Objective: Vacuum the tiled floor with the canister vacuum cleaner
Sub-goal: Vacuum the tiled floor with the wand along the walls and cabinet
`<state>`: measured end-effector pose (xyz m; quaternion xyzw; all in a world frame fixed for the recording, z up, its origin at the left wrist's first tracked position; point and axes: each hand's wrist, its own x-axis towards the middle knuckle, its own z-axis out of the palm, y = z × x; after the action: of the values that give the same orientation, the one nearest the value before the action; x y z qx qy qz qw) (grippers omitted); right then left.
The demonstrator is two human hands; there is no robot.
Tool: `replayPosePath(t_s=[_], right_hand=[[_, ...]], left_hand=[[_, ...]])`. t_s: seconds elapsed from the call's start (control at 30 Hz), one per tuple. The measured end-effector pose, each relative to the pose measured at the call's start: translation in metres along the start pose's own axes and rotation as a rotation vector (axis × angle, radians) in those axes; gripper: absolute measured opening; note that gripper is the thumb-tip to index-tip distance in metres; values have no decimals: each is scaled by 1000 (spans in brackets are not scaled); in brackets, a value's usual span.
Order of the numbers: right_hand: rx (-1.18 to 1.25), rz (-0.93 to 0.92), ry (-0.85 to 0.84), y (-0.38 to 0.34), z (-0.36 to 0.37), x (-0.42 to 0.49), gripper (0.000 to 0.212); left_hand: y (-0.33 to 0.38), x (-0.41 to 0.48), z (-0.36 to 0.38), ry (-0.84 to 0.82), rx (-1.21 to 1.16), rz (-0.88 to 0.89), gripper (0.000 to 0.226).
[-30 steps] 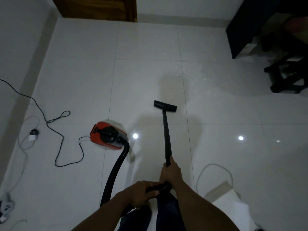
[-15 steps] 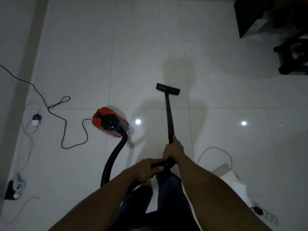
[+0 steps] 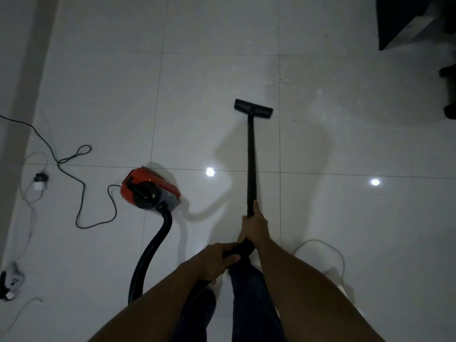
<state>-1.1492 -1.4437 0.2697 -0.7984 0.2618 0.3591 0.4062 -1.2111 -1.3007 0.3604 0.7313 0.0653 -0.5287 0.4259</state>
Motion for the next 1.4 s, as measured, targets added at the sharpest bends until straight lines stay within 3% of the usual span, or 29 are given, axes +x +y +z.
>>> replayPosePath(t_s=[0.3,0.43,0.63,0.77,1.07,1.27,1.4], right_hand=[[-72,-38,-14,-63,-50,93,72],[-91,-51,-26,-102,-66,129,72],[-135,-104,-27,-175,-77,180,71],[-153,-71,-53,-233,-83,214,72],[-158,-78,-69,-369,-108,301,73],[-78,-72,-79,-465,-120,358,65],[-47,-65,-62,-532,-123,411,66]], left_hand=[[65,76,-58,13,-54,-41,46],[79,107,-95,44,-73,-97,74],[105,145,-170,22,-128,-133,55],[124,166,-226,37,-112,-143,76],[197,199,-374,13,-206,-38,45],[239,226,-472,47,-158,35,47],[260,259,-536,89,-241,-9,47]])
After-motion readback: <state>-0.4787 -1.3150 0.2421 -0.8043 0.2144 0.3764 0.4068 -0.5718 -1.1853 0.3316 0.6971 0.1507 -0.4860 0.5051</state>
